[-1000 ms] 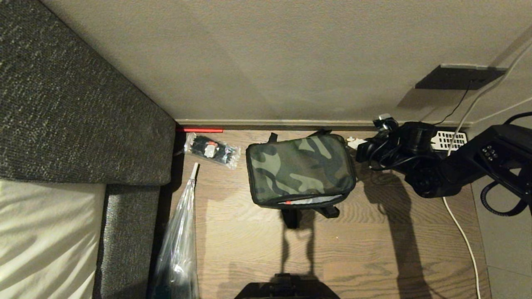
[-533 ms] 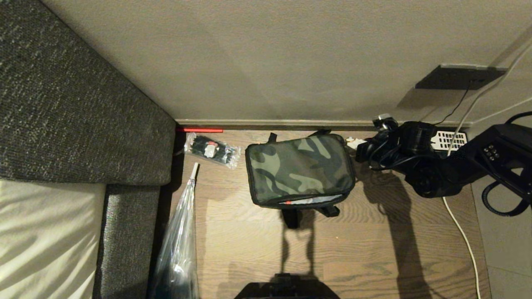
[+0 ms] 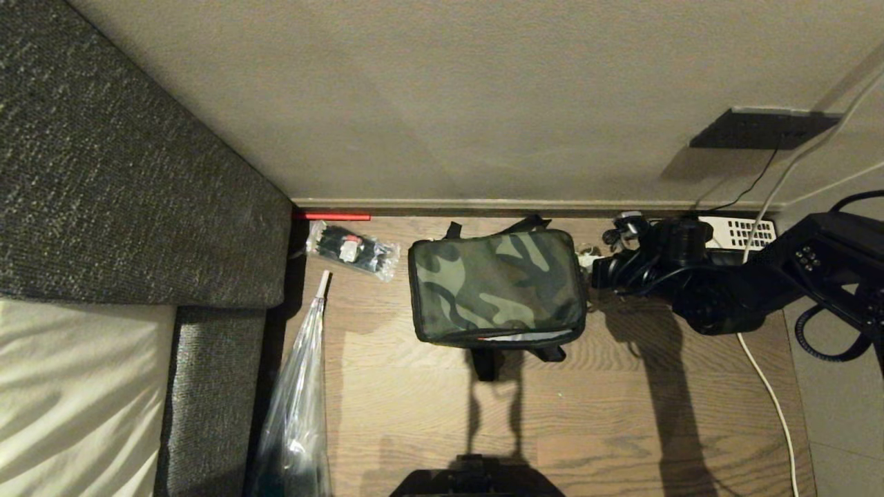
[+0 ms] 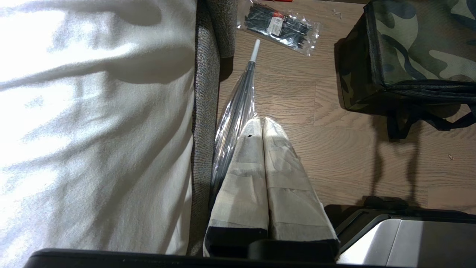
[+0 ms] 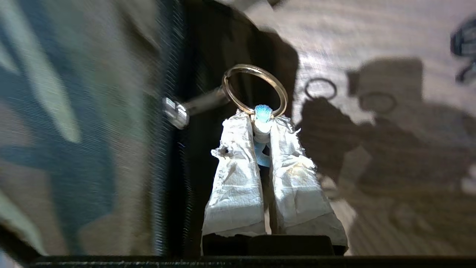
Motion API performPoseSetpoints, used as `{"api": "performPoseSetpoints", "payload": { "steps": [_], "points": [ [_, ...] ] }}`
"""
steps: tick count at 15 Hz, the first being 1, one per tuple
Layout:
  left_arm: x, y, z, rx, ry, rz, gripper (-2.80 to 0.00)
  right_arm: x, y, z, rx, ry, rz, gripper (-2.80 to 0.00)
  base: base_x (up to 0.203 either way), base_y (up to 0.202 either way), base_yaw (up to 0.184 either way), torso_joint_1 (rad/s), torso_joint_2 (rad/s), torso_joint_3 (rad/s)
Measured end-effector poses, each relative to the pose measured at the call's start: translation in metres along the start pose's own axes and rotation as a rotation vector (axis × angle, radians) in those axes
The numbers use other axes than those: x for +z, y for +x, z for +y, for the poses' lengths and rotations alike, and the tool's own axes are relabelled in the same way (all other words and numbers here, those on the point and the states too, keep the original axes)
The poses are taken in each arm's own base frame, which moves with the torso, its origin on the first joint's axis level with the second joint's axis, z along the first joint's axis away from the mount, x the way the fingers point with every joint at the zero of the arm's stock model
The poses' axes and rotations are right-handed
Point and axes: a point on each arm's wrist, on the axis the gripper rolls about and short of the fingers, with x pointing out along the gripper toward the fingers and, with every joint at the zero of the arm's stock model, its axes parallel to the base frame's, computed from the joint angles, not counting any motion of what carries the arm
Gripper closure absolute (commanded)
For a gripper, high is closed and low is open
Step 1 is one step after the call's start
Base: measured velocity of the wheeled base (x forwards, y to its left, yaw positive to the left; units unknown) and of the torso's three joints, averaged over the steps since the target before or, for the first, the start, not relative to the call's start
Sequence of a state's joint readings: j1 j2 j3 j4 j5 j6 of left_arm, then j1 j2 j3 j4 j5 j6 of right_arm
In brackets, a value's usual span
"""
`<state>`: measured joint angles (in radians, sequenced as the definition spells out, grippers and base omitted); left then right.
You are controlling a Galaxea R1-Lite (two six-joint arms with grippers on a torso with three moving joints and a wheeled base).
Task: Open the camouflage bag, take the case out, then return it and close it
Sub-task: Open the top of the storage box
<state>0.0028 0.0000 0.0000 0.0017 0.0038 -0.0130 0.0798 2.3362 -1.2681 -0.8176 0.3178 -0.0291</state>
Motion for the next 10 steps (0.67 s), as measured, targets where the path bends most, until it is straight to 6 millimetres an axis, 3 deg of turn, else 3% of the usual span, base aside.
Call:
{"api": "performPoseSetpoints", "payload": {
  "steps": [10],
  "points": [
    [0.000, 0.000, 0.000, 0.000, 0.000, 0.000, 0.00, -0.002, 0.018, -0.011, -0.078, 0.049, -0.010, 0.00, 0.000, 0.000, 0.000, 0.000, 0.00, 0.000]
  ]
}}
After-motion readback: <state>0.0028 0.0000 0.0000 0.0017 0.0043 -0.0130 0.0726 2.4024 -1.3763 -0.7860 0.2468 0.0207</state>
